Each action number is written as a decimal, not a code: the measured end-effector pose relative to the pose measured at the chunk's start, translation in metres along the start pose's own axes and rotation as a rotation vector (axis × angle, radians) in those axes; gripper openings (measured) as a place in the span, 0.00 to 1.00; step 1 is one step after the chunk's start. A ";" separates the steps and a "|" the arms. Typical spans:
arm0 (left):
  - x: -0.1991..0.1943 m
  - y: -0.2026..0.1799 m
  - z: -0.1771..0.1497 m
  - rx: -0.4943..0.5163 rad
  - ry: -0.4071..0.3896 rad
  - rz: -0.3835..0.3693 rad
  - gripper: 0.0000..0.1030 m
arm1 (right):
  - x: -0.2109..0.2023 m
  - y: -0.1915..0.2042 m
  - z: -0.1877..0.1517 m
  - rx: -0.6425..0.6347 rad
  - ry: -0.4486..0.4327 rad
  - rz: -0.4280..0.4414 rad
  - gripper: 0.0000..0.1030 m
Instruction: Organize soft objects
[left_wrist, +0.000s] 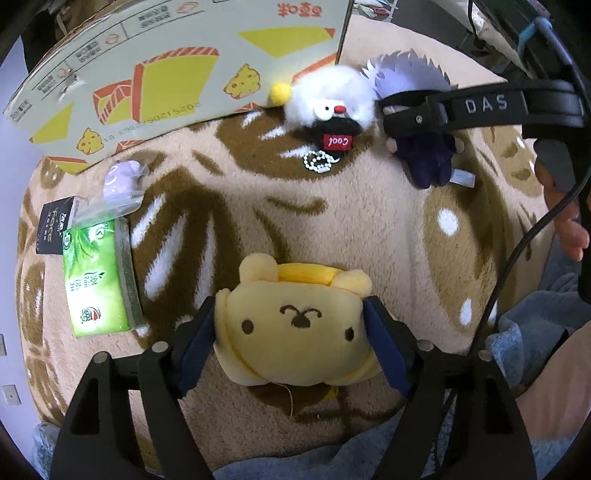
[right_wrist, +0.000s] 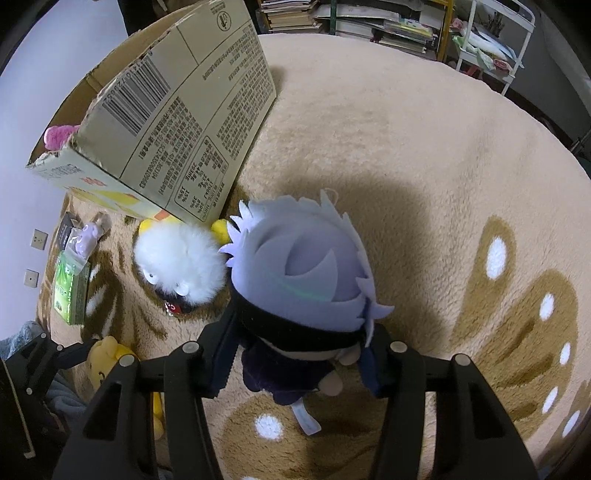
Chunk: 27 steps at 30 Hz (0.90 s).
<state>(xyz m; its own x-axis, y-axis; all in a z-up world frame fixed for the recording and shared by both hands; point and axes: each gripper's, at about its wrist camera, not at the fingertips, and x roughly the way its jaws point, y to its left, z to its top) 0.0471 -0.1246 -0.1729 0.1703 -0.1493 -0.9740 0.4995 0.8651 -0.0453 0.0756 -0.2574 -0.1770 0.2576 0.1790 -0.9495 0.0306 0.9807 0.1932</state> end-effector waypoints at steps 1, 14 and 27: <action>0.002 -0.001 0.000 0.000 0.005 -0.001 0.79 | 0.000 -0.001 0.000 0.000 0.002 0.000 0.57; 0.012 -0.001 -0.004 0.010 0.037 -0.017 0.76 | 0.002 -0.014 0.006 0.001 0.011 -0.002 0.57; -0.041 0.012 -0.030 -0.049 -0.188 0.011 0.66 | -0.037 -0.016 0.001 0.037 -0.083 0.017 0.57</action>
<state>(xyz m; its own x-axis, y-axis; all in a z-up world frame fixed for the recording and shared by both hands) 0.0207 -0.0936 -0.1402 0.3335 -0.2228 -0.9161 0.4559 0.8886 -0.0502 0.0669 -0.2802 -0.1449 0.3374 0.1865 -0.9227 0.0613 0.9737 0.2193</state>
